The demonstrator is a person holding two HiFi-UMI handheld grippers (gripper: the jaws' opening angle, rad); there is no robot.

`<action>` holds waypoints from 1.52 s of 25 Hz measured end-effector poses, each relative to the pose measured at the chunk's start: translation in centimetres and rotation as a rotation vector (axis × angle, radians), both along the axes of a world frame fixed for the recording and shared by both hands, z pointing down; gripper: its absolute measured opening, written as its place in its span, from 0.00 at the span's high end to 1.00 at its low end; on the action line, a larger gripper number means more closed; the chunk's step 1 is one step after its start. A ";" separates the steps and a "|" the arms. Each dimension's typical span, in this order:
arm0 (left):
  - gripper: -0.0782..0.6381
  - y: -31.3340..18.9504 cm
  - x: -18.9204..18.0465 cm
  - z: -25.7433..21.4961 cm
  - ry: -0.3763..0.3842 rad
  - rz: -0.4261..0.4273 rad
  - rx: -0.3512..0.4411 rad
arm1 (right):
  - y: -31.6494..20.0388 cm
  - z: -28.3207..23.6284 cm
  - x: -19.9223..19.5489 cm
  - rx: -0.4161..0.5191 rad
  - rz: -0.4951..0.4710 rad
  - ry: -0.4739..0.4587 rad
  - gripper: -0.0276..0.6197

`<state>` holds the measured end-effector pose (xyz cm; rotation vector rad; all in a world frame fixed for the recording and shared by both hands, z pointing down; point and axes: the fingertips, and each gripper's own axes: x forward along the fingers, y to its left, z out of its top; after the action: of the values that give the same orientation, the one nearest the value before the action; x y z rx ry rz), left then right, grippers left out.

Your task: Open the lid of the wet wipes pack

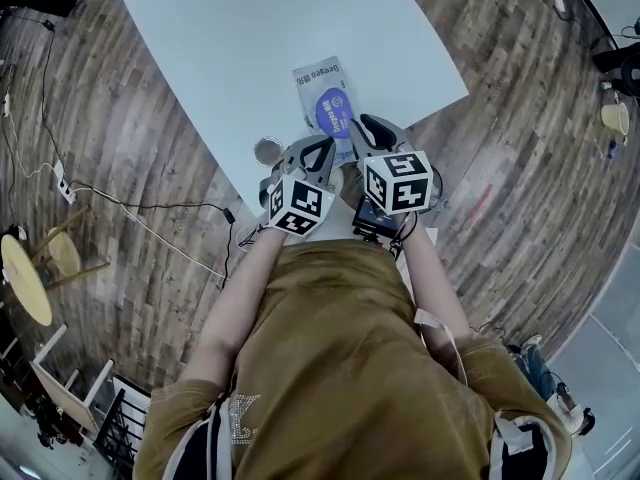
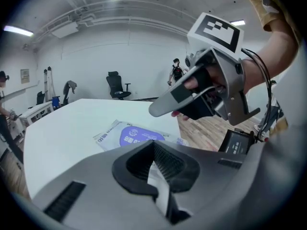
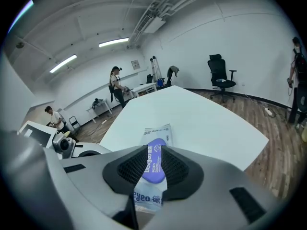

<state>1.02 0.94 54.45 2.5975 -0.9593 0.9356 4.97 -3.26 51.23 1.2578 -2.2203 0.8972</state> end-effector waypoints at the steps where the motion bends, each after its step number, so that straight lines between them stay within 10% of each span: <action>1: 0.88 0.2 0.2 0.4 -0.015 0.019 -0.017 | 0.0 0.5 0.0 -0.010 0.000 0.006 0.85; 12: 0.88 2.3 1.5 1.7 -0.121 0.177 -0.049 | -1.2 3.7 -0.6 -0.086 -0.022 0.065 0.85; 38: 0.88 2.7 1.3 4.8 -0.149 0.187 -0.179 | -2.0 6.7 -1.0 -0.221 -0.018 0.094 0.85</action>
<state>2.33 3.62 59.22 2.5252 -0.6386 1.2169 4.02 -5.27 57.91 1.1507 -1.9954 1.0228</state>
